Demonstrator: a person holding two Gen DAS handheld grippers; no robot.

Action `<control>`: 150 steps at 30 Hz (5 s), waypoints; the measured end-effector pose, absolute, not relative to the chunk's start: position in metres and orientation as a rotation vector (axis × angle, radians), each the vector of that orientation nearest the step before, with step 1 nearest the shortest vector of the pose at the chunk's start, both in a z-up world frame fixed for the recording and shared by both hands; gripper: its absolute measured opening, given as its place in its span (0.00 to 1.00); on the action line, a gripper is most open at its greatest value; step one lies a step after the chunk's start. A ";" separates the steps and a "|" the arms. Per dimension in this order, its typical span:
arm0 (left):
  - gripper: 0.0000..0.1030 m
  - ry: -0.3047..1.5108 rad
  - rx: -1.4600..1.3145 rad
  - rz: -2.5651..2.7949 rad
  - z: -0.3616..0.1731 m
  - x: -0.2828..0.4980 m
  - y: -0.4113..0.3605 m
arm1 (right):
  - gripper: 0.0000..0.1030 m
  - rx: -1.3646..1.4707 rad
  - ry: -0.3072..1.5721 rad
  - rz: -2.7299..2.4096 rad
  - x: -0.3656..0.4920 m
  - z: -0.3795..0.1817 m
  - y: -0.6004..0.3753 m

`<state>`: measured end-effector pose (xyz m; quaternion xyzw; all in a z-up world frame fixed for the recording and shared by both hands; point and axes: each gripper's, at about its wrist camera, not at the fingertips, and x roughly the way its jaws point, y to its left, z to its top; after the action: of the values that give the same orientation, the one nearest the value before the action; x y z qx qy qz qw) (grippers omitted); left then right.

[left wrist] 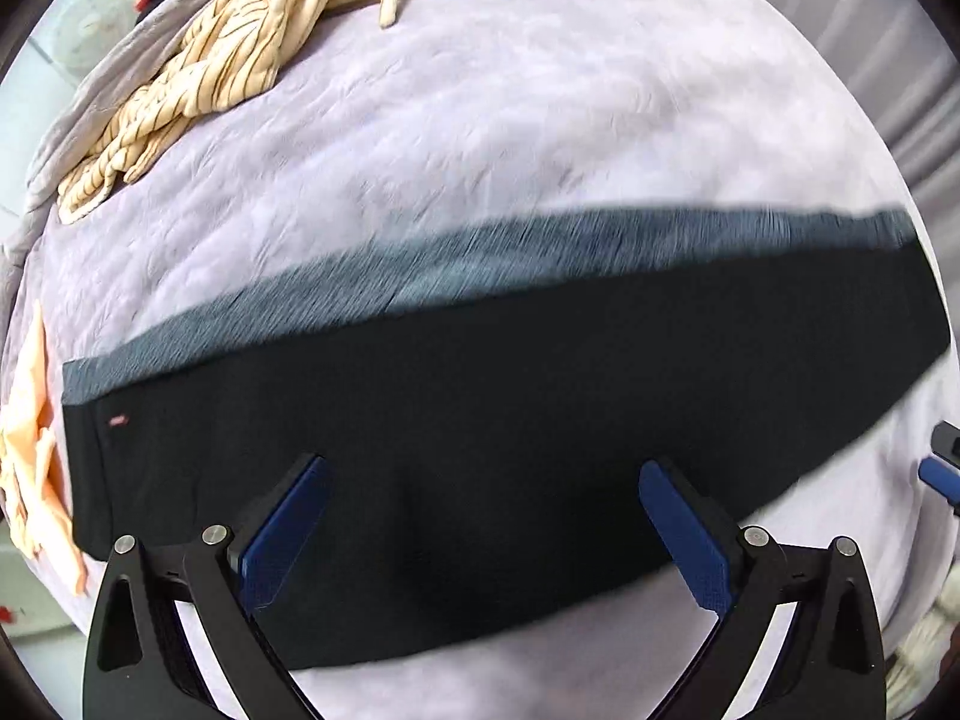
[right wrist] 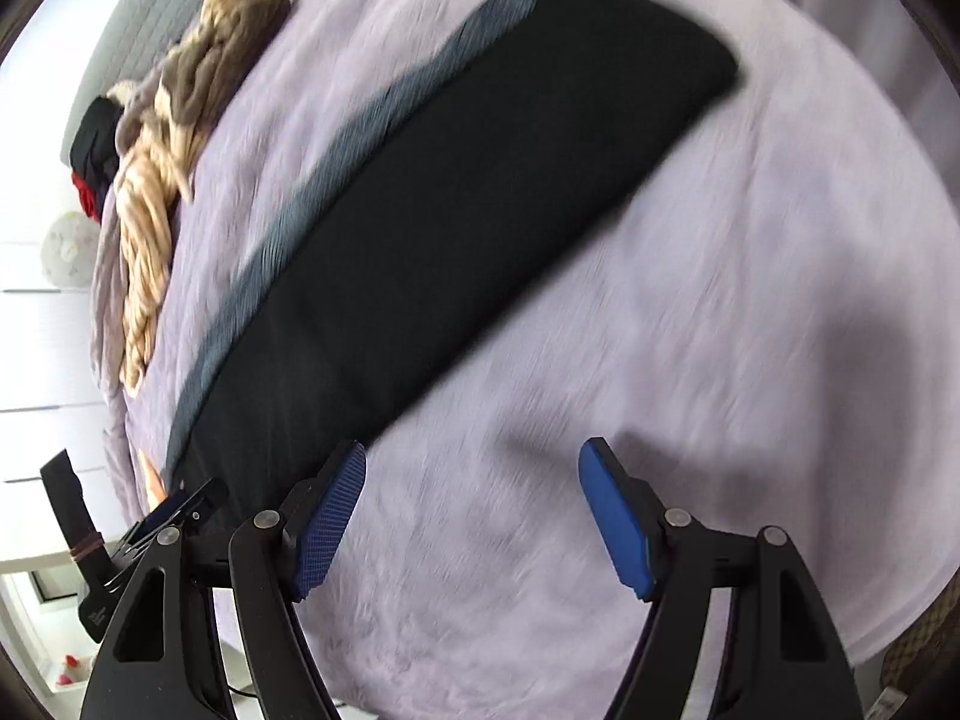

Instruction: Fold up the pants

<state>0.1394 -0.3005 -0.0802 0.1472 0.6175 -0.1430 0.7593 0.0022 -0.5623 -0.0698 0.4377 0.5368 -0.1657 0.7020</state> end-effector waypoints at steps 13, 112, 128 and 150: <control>1.00 1.310 0.318 -0.207 -0.144 0.196 -0.372 | 0.75 1.134 1.085 -0.324 0.010 -0.104 -0.630; 1.00 1.334 0.167 -0.294 -0.068 0.129 -0.117 | 0.05 1.320 1.254 0.059 0.107 -0.149 -0.322; 1.00 1.243 0.217 -0.407 -0.068 0.167 -0.260 | 0.37 1.017 1.083 -0.025 0.165 -0.066 -0.479; 1.00 1.350 0.121 -0.182 -0.073 0.119 -0.094 | 0.71 0.448 1.303 0.058 0.210 -0.058 -0.289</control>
<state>0.1191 -0.0941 -0.0727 0.0559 0.6238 -0.0839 0.7751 0.2101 -0.2889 -0.0575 0.2066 0.6010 0.0266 0.7716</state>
